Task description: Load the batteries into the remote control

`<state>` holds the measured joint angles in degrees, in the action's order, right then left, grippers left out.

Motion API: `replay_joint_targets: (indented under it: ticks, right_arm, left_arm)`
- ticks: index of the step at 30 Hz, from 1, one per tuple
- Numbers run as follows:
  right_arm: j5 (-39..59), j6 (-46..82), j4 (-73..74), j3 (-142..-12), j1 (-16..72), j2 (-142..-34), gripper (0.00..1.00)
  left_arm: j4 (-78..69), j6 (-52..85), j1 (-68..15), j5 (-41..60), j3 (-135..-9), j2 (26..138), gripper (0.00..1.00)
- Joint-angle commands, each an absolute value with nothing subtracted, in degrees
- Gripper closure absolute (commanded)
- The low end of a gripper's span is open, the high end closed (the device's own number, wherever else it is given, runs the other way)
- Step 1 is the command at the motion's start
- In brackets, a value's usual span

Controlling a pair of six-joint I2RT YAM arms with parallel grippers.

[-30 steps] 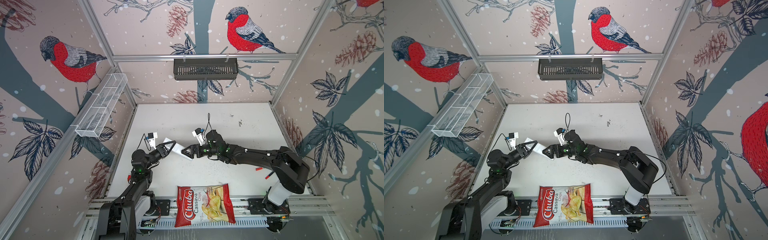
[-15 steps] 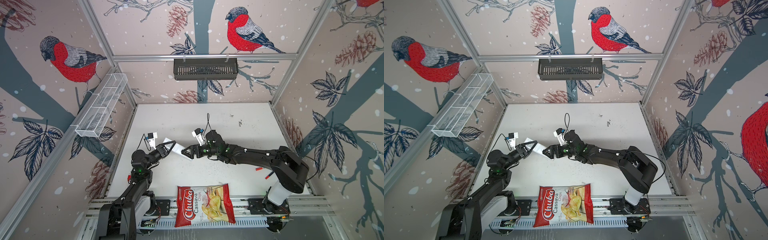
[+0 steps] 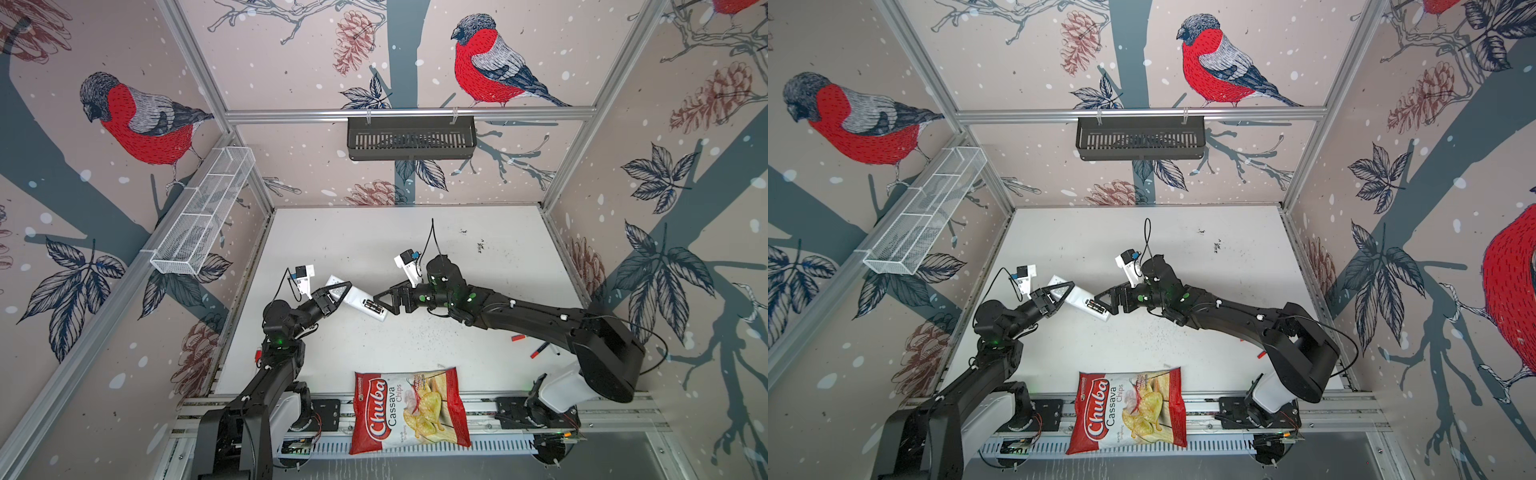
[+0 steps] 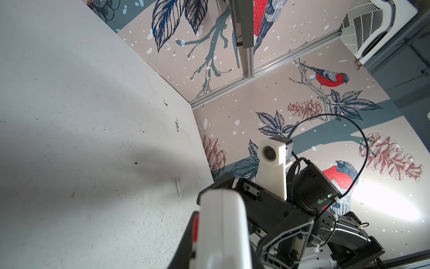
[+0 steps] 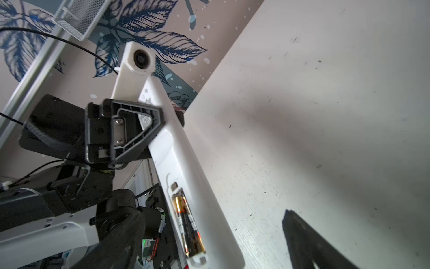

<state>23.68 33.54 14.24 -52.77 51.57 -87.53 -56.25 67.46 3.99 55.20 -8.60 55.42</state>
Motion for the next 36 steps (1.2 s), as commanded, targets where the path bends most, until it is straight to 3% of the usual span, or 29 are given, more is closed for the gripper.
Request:
replay_joint_targets:
  ticks: [1,10,16,24,29,36]
  right_arm:
    - [19.84,29.37,8.61,-51.85,51.29,-86.09,0.05]
    - [19.01,26.32,10.80,-47.70,49.54,-84.63,0.05]
    - [18.86,26.99,12.34,-45.28,47.22,-87.22,0.09]
    - [20.75,25.76,11.52,-46.74,47.91,-96.80,0.47]
    - [22.90,24.26,13.05,-47.57,50.13,-99.77,0.55]
    - [24.39,22.07,16.66,-47.20,51.39,-100.77,0.54]
  left_arm:
    - [-56.35,65.80,4.22,54.20,-8.82,54.88,1.00]
    - [-30.77,50.46,2.61,45.90,-13.61,50.21,1.00]
    - [-13.46,39.03,-5.25,31.69,-19.27,50.63,1.00]
    - [-8.97,34.24,-12.70,20.95,-22.39,55.82,1.00]
    - [-6.31,30.80,-19.02,13.35,-25.78,59.58,1.00]
    - [-5.39,28.85,-23.10,10.12,-28.43,62.69,1.00]
